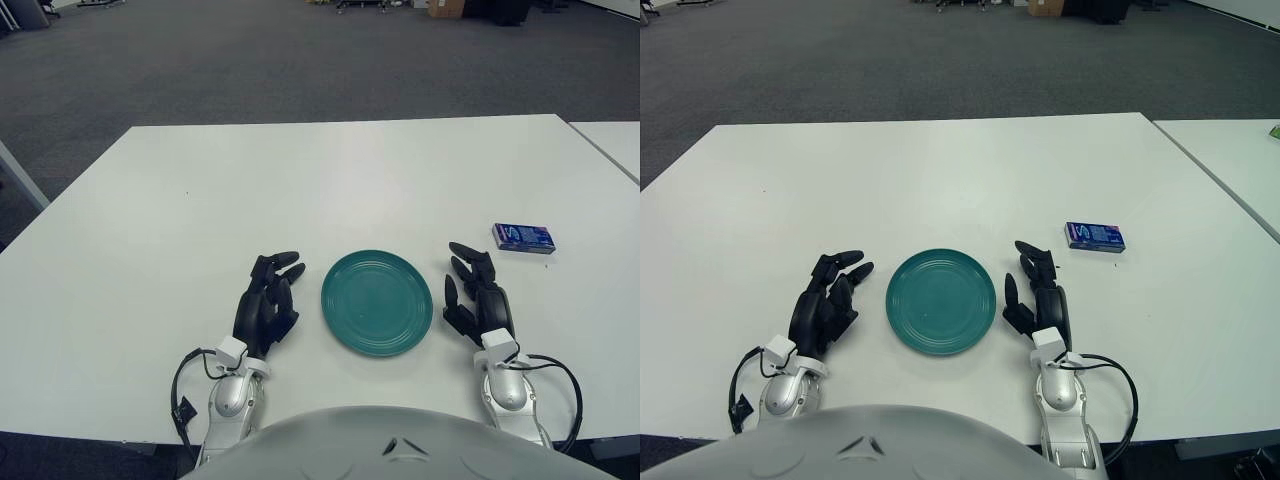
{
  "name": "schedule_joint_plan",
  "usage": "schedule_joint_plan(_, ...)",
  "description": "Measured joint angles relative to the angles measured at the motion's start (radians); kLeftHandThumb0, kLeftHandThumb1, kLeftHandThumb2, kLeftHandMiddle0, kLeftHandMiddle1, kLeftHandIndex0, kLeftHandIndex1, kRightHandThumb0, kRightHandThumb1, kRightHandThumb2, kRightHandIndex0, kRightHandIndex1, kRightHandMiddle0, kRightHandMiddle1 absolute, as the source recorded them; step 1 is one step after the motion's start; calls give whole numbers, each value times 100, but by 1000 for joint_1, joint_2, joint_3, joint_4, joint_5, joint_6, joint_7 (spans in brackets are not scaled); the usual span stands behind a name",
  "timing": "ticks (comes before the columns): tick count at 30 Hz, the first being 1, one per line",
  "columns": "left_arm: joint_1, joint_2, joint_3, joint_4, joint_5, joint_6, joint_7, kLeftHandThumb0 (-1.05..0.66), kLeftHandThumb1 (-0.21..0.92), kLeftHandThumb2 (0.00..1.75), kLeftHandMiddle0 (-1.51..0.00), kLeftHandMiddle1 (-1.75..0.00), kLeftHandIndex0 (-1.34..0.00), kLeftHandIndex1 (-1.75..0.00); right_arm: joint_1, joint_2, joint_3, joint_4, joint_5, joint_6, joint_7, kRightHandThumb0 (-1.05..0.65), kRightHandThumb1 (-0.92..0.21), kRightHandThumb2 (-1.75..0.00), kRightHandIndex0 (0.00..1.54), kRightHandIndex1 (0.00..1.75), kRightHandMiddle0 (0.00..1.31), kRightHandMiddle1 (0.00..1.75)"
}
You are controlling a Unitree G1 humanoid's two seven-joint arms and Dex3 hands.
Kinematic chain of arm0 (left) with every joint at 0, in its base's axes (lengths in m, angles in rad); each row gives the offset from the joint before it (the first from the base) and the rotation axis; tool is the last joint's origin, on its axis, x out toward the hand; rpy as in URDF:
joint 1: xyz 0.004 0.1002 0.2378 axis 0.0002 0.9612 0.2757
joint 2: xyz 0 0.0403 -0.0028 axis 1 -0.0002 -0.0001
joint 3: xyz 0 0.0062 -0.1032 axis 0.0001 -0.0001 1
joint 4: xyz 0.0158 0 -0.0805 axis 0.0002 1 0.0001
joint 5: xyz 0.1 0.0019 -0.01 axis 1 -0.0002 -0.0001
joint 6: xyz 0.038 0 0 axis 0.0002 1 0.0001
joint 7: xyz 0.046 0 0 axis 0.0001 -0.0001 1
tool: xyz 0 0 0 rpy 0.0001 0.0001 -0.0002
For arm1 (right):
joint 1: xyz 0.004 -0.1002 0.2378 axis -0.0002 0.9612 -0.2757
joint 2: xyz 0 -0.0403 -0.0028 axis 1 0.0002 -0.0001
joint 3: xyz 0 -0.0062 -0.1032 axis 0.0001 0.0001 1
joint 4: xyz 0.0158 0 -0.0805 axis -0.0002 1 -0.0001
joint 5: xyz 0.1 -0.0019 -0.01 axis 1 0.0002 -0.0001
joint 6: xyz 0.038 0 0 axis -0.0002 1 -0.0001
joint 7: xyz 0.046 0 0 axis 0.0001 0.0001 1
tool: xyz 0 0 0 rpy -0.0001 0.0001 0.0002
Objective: Put the gum into the plate.
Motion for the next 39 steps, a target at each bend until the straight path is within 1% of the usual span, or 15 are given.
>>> schedule_joint_plan(9, 1, 0, -1, -1, 0, 0, 0, -78, 92, 81, -42, -56, -17, -112, 0, 0, 0, 0, 0, 0, 0, -84, -92, -86, 43, 0, 0, 88)
schedule_joint_plan(18, 3, -1, -2, -5, -2, 3, 0, -80, 92, 81, -44, -58, -19, -113, 1, -1, 0, -2, 0, 0, 2, -84, -92, -87, 42, 0, 0, 85)
schedule_joint_plan(24, 4, -3, -2, -5, -2, 2, 0, -80, 92, 82, -43, -57, -19, -113, 2, -1, 0, -2, 1, 0, 3, -83, -92, -87, 43, 0, 0, 86)
schedule_joint_plan(31, 3, -11, -3, 6, -1, -16, 0, -80, 92, 82, -43, -57, -18, -113, 2, -2, -3, -8, 4, 2, 7, -83, -92, -86, 44, 1, 0, 83)
schedule_joint_plan(33, 2, -12, -3, 9, 1, -21, 0, -80, 92, 82, -43, -57, -18, -112, 7, -3, -4, -47, 3, 41, 20, -83, -92, -83, 44, 1, 0, 82)
schedule_joint_plan(36, 0, -12, -3, 12, 2, -24, 0, -80, 92, 82, -43, -57, -18, -112, 10, -3, -5, -123, -2, 124, 44, -82, -92, -80, 45, 1, 0, 82)
schedule_joint_plan(39, -2, -14, -4, 13, 3, -25, 1, -80, 92, 81, -43, -58, -17, -112, 10, -11, -8, -183, -29, 177, 68, -81, -92, -74, 47, 2, 0, 86)
